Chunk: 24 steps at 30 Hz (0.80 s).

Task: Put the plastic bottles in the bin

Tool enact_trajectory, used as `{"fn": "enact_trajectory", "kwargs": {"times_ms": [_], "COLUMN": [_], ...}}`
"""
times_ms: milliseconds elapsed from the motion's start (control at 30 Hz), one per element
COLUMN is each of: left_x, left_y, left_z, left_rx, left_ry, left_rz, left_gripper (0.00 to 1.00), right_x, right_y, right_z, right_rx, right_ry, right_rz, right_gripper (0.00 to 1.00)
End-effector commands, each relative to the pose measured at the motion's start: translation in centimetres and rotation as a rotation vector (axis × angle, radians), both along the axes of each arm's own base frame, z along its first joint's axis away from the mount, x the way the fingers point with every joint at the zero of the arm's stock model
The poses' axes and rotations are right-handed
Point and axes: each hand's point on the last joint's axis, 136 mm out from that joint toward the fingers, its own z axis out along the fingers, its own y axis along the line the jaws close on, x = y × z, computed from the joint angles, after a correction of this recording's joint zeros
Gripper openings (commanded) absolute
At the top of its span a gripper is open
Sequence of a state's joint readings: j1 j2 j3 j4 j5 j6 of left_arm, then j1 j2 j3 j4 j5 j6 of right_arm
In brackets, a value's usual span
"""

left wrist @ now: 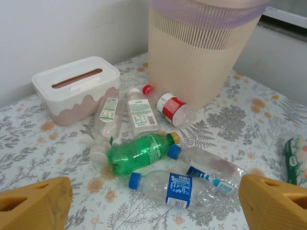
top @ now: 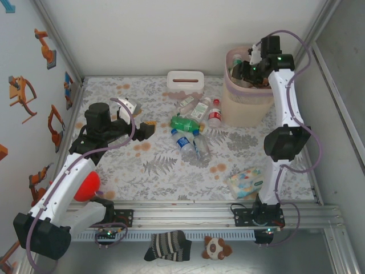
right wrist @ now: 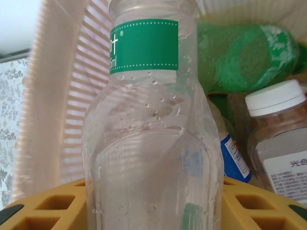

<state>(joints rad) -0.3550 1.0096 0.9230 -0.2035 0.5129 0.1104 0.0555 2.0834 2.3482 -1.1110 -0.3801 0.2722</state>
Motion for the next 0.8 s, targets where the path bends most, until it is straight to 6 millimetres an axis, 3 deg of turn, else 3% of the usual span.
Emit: {"fn": "enact_trajectory", "kwargs": {"times_ms": [0, 233, 367, 500, 767], "left_x": [-0.3, -0.3, -0.3, -0.2, -0.2], "left_y": [-0.1, -0.1, -0.1, -0.1, -0.2], "left_z": [1.3, 1.4, 1.3, 1.3, 1.1], "left_rx": [0.005, 0.003, 0.005, 0.004, 0.006], "left_ry": [-0.04, -0.038, -0.037, -0.034, -0.029], "left_rz": [-0.014, -0.013, -0.012, -0.013, -0.013], "left_gripper": [0.89, 0.89, 0.89, 0.89, 0.89], "right_x": [-0.1, 0.1, -0.1, -0.1, -0.6], "right_y": [0.7, 0.3, -0.1, 0.3, 0.4], "right_z": [-2.3, -5.6, -6.1, -4.3, 1.6], "right_rx": [0.037, 0.004, -0.017, 0.008, 0.04], "right_ry": [0.071, 0.148, 0.167, 0.132, 0.01], "right_rz": [0.018, 0.006, 0.0, 0.005, -0.009], "right_gripper": [0.51, 0.52, 0.57, 0.66, 0.74]}}
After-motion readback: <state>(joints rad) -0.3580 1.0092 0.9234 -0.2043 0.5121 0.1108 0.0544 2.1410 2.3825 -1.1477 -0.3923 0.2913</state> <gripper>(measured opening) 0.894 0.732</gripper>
